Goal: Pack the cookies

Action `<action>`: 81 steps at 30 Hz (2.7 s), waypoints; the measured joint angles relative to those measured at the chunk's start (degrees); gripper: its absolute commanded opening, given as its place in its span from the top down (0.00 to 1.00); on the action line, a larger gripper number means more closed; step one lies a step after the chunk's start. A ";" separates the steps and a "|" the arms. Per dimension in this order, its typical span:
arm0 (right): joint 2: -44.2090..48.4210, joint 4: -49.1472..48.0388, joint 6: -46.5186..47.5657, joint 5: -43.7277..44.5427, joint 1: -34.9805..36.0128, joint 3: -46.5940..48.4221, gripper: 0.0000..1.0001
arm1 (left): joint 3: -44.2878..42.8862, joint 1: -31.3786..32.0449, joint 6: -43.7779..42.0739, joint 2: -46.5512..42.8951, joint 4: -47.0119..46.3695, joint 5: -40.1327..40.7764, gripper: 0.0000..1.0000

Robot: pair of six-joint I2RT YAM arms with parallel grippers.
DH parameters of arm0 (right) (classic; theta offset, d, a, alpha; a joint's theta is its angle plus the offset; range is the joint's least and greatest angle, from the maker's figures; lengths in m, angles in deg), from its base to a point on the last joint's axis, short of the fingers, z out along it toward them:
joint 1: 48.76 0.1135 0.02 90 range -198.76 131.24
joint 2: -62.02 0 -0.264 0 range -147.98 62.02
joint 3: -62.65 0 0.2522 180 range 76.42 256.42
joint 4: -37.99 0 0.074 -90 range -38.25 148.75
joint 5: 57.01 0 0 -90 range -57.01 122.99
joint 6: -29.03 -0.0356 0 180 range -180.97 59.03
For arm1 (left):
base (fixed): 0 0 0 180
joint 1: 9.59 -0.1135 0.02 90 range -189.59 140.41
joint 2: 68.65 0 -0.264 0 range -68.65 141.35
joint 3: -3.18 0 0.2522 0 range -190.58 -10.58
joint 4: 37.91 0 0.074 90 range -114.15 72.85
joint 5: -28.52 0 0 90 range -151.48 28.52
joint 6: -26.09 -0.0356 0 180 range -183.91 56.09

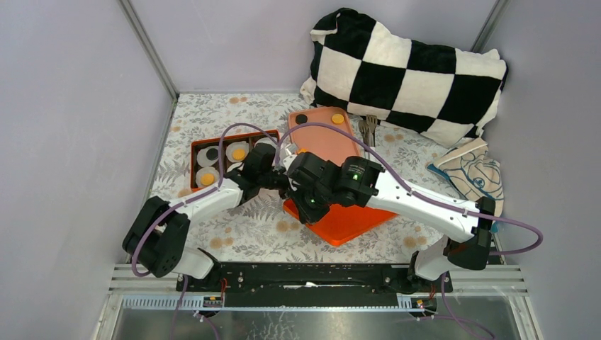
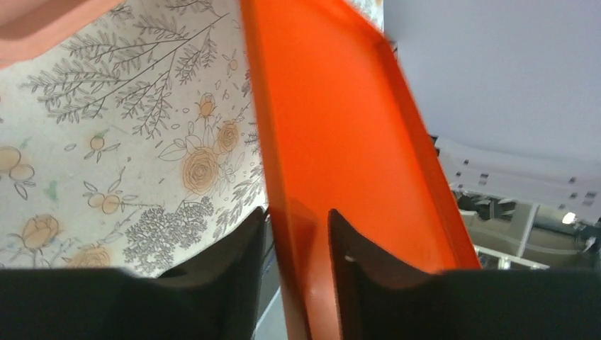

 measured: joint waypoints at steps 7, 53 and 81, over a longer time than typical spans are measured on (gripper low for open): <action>0.07 -1.46 1.66 3.45 0.00 -2.08 1.00 | 0.46 0.42 3.17 0.20 -1.86 -4.28 0.07; -13.73 9.55 1.07 53.99 8.94 4.04 0.41 | -20.87 -1.68 11.30 10.49 11.08 -1.99 1.00; -16.68 21.33 -8.76 62.14 9.18 21.07 1.00 | -44.37 -24.06 -0.76 8.59 28.63 -5.75 0.21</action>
